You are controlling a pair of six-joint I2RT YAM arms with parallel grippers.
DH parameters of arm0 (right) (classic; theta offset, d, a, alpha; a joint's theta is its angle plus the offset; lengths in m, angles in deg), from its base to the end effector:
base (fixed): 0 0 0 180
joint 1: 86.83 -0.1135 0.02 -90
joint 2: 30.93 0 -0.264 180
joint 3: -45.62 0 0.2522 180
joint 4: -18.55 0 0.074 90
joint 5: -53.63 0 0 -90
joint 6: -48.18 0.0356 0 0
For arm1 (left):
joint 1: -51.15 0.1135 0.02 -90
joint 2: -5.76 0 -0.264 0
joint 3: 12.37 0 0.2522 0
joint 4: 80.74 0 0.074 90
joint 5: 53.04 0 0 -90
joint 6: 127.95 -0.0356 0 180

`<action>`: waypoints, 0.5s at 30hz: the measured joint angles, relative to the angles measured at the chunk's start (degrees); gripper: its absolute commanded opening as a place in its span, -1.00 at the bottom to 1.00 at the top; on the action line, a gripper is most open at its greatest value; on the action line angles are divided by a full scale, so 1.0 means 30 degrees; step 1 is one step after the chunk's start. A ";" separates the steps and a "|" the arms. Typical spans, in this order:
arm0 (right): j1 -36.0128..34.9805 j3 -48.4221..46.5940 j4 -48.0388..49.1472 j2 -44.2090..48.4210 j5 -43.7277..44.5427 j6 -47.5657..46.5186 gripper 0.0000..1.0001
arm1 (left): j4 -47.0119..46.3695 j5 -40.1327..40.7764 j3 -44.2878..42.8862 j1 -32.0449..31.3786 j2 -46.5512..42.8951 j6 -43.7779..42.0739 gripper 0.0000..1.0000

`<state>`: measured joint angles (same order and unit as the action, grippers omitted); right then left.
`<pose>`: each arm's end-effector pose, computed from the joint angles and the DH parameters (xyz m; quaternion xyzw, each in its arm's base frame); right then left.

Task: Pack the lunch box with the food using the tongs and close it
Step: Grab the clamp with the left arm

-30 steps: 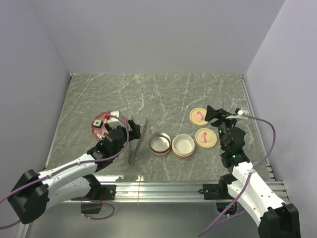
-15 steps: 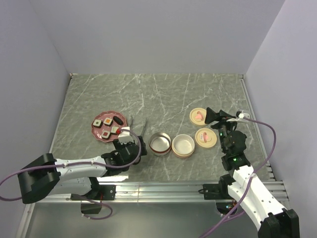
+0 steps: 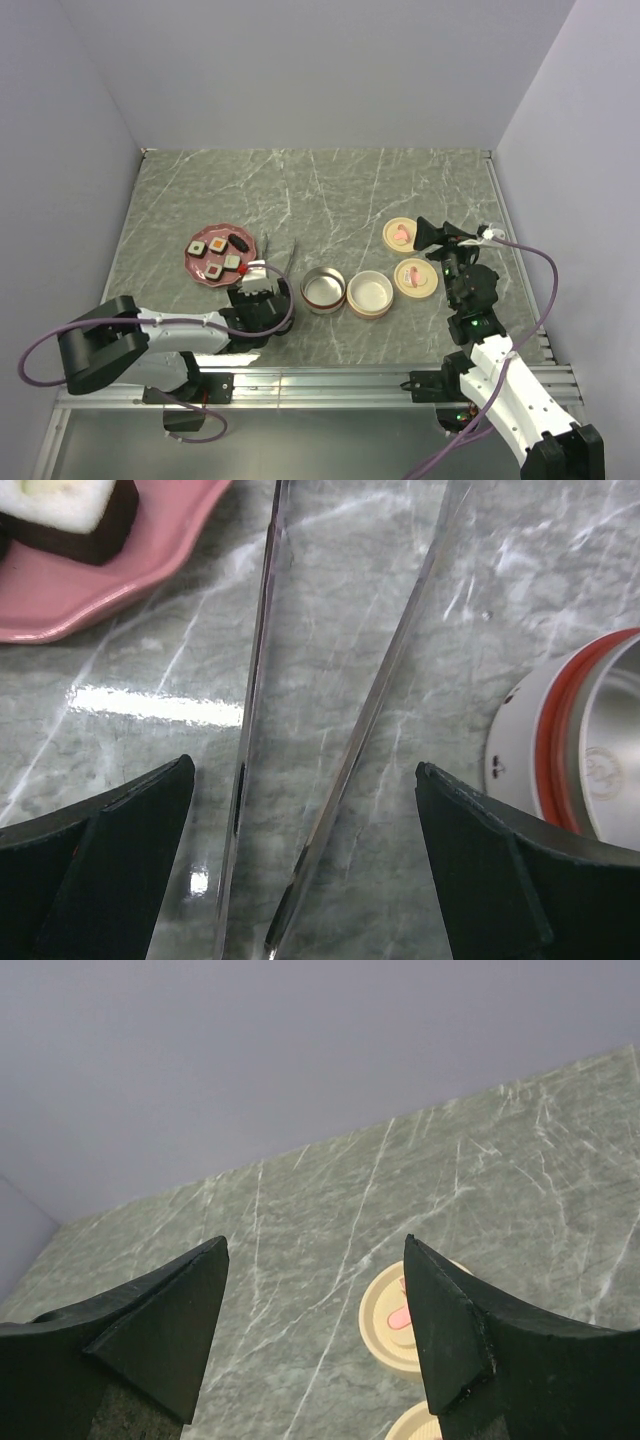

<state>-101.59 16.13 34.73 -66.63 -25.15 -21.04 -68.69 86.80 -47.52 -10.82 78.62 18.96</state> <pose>0.1600 0.0350 0.2591 0.1084 0.6351 0.1728 0.7450 0.1200 -0.1676 0.1375 -0.1072 0.8571 -0.0675 0.4993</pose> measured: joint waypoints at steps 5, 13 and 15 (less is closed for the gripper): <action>0.0000 0.0000 -0.0153 0.0124 -0.0058 0.0036 0.55 | -0.0379 0.0211 -0.0182 0.0000 0.1304 -0.0051 0.93; 0.0000 0.0007 -0.0284 0.0532 -0.0073 0.0124 0.55 | -0.0554 0.0095 -0.0379 0.0714 0.1596 0.0357 0.45; 0.0000 0.0007 -0.0328 0.0539 -0.0080 0.0131 0.55 | -0.1042 -0.0058 -0.0372 0.1137 0.1821 0.0284 0.37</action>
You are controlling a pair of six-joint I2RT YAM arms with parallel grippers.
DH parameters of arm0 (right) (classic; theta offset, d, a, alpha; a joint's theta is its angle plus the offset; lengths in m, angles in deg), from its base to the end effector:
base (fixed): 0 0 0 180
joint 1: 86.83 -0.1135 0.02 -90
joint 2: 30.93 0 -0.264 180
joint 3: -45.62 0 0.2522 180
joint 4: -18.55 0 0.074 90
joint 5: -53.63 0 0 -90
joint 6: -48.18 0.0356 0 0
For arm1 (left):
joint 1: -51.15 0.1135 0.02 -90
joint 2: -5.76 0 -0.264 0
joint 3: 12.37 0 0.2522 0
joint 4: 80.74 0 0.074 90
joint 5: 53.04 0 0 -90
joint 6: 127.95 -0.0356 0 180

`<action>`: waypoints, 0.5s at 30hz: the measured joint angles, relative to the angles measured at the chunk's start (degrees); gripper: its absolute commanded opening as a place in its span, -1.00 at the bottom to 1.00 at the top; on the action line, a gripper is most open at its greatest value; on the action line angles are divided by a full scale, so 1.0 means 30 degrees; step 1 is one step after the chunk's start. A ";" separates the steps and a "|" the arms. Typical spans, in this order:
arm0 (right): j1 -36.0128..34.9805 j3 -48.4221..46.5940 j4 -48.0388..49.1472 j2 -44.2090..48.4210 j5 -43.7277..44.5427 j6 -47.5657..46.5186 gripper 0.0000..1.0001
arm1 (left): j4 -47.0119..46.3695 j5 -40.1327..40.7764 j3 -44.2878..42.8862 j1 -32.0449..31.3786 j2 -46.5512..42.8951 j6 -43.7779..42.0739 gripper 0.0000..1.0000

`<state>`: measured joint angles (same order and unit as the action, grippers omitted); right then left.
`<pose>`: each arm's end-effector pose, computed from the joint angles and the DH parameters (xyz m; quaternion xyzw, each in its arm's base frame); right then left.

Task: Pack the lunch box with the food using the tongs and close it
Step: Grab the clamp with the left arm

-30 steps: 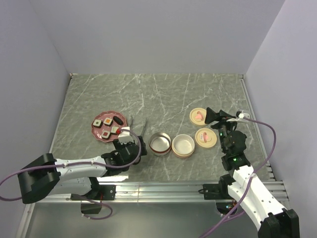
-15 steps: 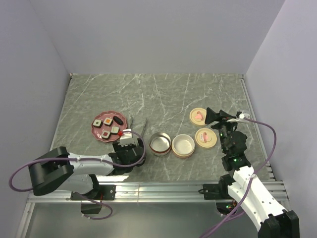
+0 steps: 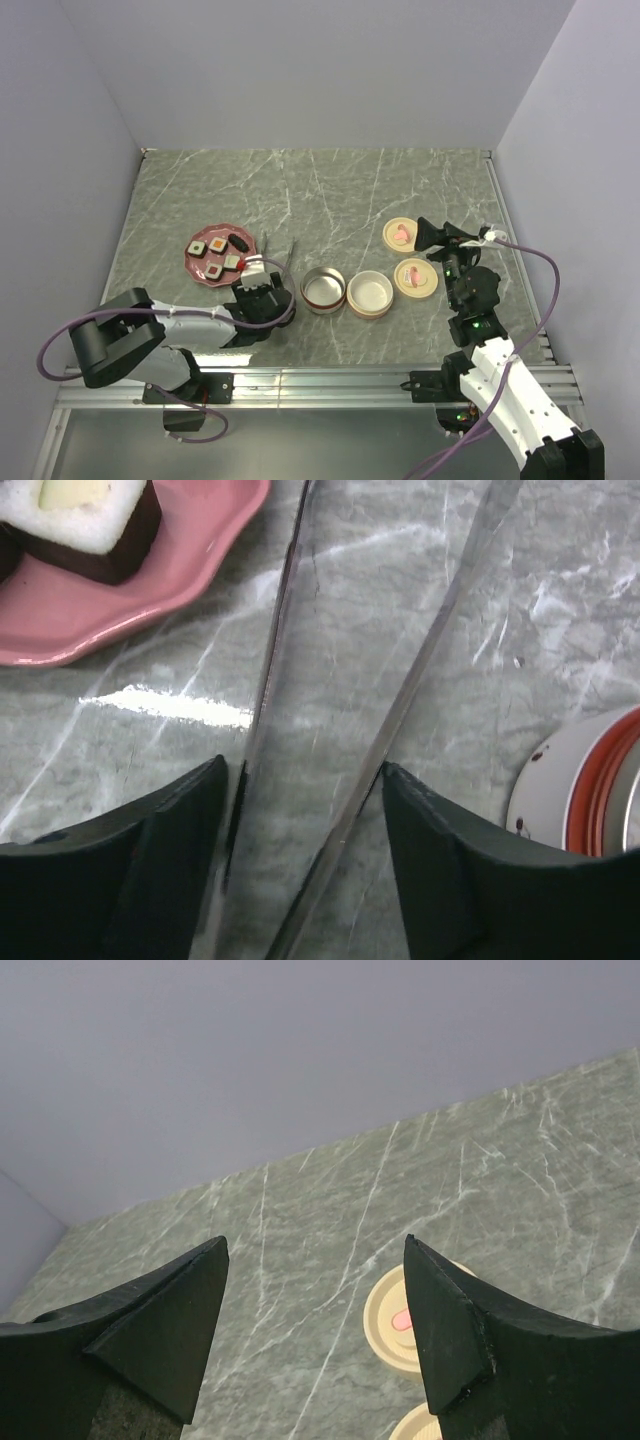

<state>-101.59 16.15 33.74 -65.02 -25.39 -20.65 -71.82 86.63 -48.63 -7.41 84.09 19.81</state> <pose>0.1563 0.0342 0.2611 0.1090 0.6309 0.1780 0.7472 0.1352 -0.1692 0.1277 -0.1343 0.8564 -0.0486 0.4962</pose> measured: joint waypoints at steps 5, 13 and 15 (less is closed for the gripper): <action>0.0000 0.0015 -0.0131 0.0189 -0.0036 0.0007 0.55 | -0.0896 0.0357 -0.0474 0.0270 0.1217 -0.0393 0.27; 0.0000 0.0022 -0.0277 0.0503 -0.0036 0.0000 0.55 | -0.2339 0.0554 -0.1428 0.0342 0.3009 -0.1231 -0.18; 0.0000 0.0022 -0.0299 0.0495 -0.0036 0.0007 0.55 | -0.2390 0.0437 -0.1428 0.0350 0.3016 -0.1333 -0.32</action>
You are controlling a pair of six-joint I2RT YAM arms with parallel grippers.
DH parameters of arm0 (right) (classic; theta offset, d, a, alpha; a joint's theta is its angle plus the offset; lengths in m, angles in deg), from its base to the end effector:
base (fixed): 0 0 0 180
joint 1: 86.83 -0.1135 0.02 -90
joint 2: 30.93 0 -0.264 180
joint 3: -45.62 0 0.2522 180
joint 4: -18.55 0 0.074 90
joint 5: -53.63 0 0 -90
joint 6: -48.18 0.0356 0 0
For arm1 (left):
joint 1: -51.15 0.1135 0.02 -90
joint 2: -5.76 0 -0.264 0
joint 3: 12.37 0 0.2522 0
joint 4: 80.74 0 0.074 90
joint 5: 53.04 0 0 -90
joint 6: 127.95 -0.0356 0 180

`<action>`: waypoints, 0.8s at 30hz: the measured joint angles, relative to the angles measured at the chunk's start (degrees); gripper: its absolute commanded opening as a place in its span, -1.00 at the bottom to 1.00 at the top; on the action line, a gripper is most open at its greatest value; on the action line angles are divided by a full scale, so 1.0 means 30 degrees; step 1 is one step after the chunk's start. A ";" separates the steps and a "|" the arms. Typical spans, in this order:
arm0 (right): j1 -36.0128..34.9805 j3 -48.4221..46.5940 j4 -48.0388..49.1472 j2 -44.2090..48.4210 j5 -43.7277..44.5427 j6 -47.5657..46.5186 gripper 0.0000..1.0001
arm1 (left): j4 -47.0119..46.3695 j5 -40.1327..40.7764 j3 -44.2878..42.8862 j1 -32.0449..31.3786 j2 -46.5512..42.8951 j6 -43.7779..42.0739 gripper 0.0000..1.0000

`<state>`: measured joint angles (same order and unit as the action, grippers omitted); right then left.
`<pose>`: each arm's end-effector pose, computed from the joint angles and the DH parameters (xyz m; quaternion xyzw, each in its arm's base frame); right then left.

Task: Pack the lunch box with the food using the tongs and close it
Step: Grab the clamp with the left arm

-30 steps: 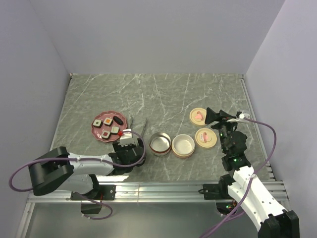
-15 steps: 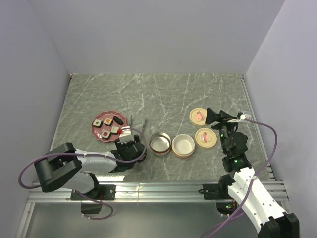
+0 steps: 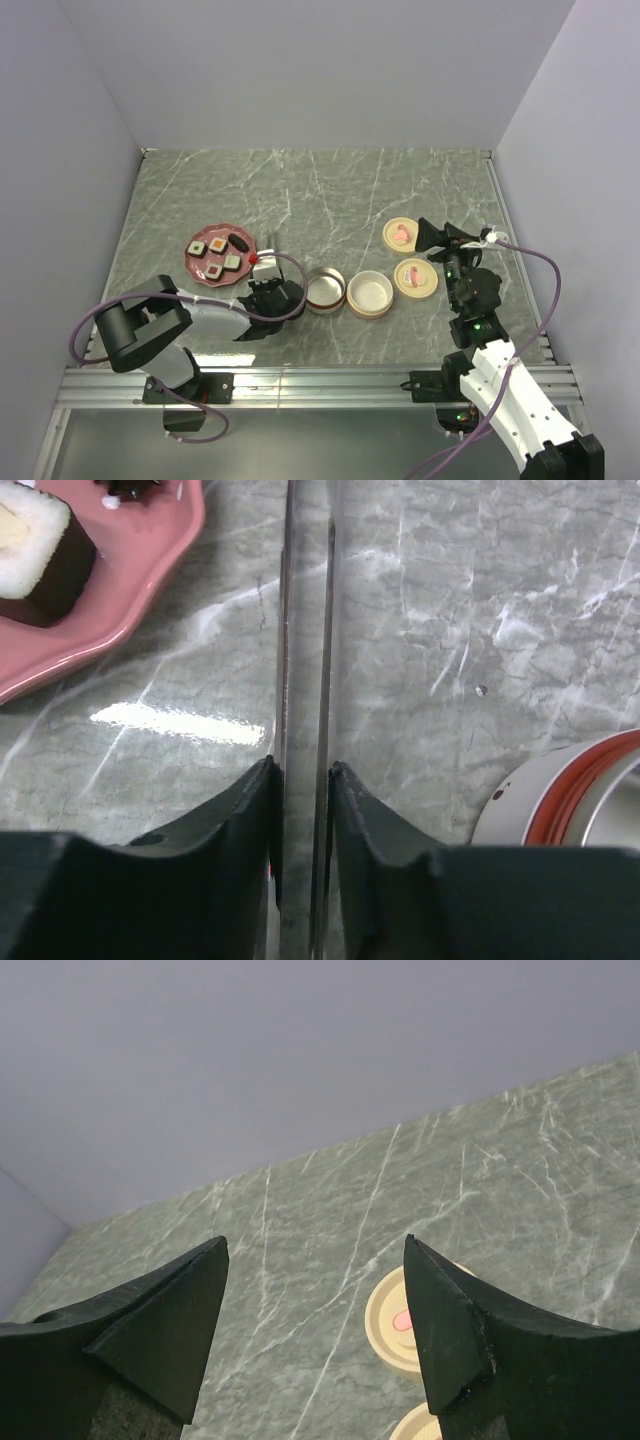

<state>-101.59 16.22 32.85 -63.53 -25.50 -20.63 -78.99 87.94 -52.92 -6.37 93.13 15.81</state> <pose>0.1529 0.0333 0.2626 0.1085 0.6275 0.1800 0.7498 0.1545 -0.1912 0.1210 -0.1244 0.8488 -0.0364 0.5125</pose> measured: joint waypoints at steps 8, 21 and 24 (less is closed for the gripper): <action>0.0000 0.0000 -0.0058 -0.0364 0.0000 -0.0007 0.55 | 0.0248 -0.1421 0.0503 0.0022 -0.1326 -0.0685 -0.31; 0.0000 0.0000 -0.0066 -0.0430 0.0007 0.0000 0.55 | 0.2229 -0.1698 -0.0087 0.0233 -0.6178 -0.3140 -0.35; 0.0000 0.0000 -0.0066 -0.0437 -0.0007 0.0000 0.54 | 0.2790 -0.1559 -0.0277 0.0335 -0.7118 -0.3410 -0.34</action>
<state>-101.59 16.22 32.65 -64.84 -25.52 -20.63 -70.61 83.26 -53.75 -5.36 71.78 5.58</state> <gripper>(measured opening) 0.774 0.331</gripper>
